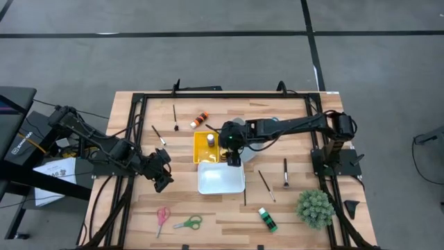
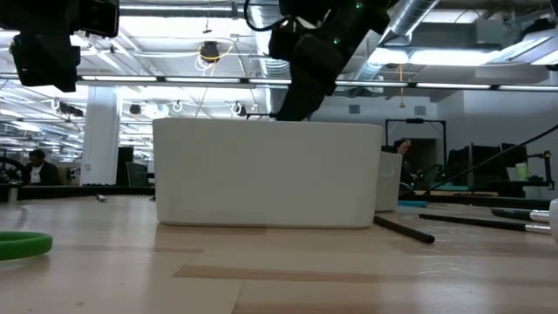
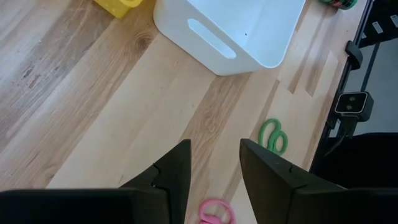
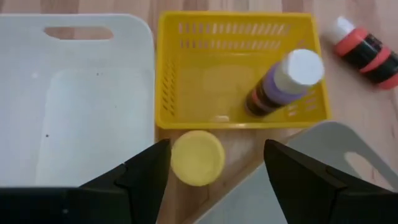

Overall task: Pick & Place Paint Supplies
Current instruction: Put the yellow paint bottle into the yellow bin

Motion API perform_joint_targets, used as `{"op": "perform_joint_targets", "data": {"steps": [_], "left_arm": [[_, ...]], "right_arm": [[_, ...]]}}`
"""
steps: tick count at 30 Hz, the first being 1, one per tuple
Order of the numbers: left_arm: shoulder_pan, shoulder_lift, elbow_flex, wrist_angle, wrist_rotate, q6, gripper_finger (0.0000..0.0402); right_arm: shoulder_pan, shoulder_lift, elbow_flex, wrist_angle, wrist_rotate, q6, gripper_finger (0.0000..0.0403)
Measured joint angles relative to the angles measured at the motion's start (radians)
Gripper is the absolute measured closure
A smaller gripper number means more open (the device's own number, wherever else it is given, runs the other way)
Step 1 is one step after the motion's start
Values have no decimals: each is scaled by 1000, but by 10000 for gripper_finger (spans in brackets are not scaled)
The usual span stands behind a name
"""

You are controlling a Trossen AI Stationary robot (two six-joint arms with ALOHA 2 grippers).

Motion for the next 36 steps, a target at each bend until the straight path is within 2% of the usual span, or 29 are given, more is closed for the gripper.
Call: {"op": "perform_joint_targets", "data": {"steps": [10,22,36], "left_arm": [[0,0,0,0,0,1,271],[0,0,0,7,5,-1,271],[0,0,0,7,8,-1,271]], "right_arm": [[26,45,5,70,-4,-28,149],[6,114,-3,16,-1,-26,149],[9,111,2,17,-4,4,150]]}}
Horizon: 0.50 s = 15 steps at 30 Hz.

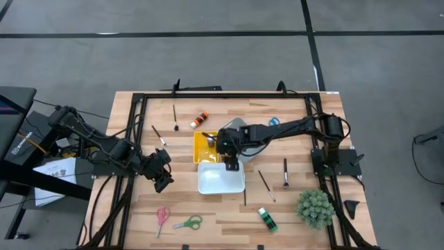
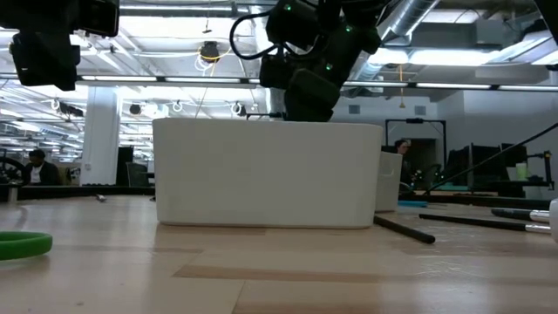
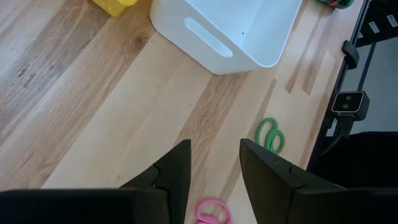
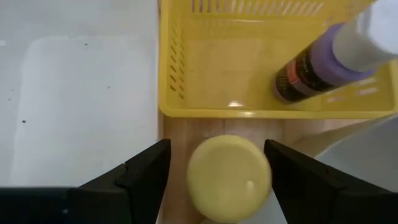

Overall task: Pick & Place Paint Supplies
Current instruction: Put the yellow paint bottle into the yellow bin

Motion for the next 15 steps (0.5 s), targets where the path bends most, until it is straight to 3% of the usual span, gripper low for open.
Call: {"op": "perform_joint_targets", "data": {"steps": [7,15], "left_arm": [[0,0,0,0,0,0,271],[0,0,0,0,0,0,271]], "right_arm": [[0,0,0,-6,0,24,179],[0,0,0,-27,0,58,257]]}}
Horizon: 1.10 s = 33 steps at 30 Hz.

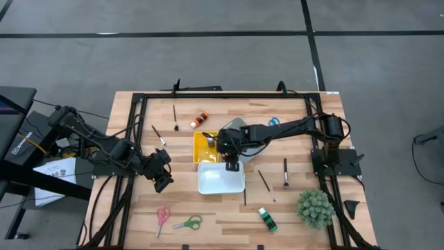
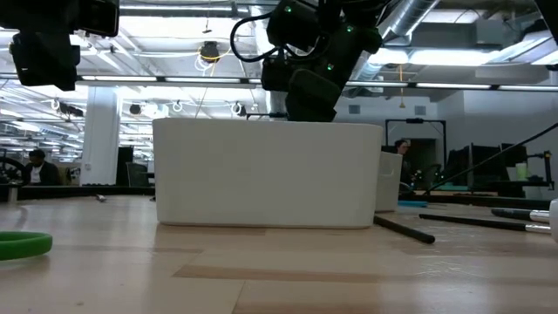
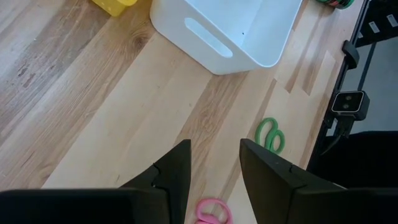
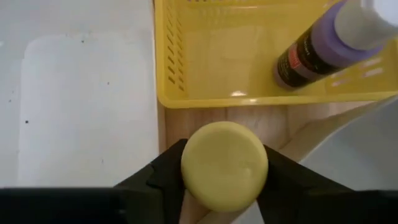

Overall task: Pick & Place Paint Supplies
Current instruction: Put the yellow paint bottle into the yellow bin

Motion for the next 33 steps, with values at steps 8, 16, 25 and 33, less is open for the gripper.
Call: {"op": "perform_joint_targets", "data": {"steps": [8,16,25,33], "left_arm": [[0,0,0,0,0,0,271],[0,0,0,-1,0,0,271],[0,0,0,92,-38,49,271],[42,0,0,465,-384,378,271]], "right_arm": [[6,-31,24,-44,32,11,284],[1,-143,62,-68,87,28,267],[-1,-332,63,-39,78,97,271],[8,-411,63,124,75,179,270]]}}
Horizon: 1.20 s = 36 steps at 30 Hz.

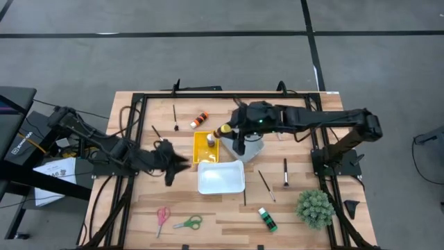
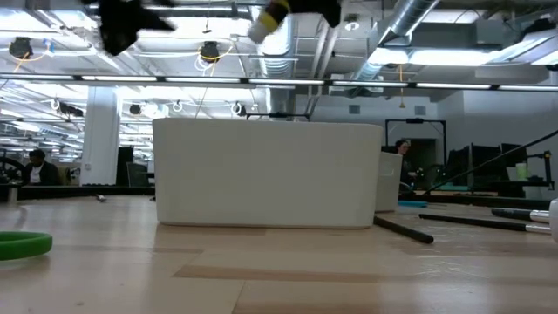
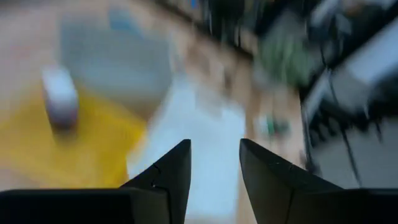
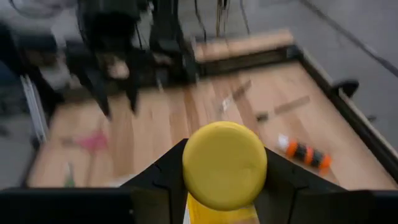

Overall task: Pick & Place Paint Supplies
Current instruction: Put the yellow paint bottle into the yellow bin

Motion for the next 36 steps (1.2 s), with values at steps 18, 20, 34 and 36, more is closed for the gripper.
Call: {"op": "perform_joint_targets", "data": {"steps": [18,20,34,36], "left_arm": [[239,0,0,634,4,722,243],[246,1,0,658,30,739,223],[261,172,0,932,39,800,117],[274,195,0,981,38,801,121]], "right_arm": [[11,-35,-1,292,-36,139,269],[11,-35,-1,320,-46,142,269],[-10,-31,-1,361,-50,154,269],[-11,-30,-1,359,-50,154,269]]}}
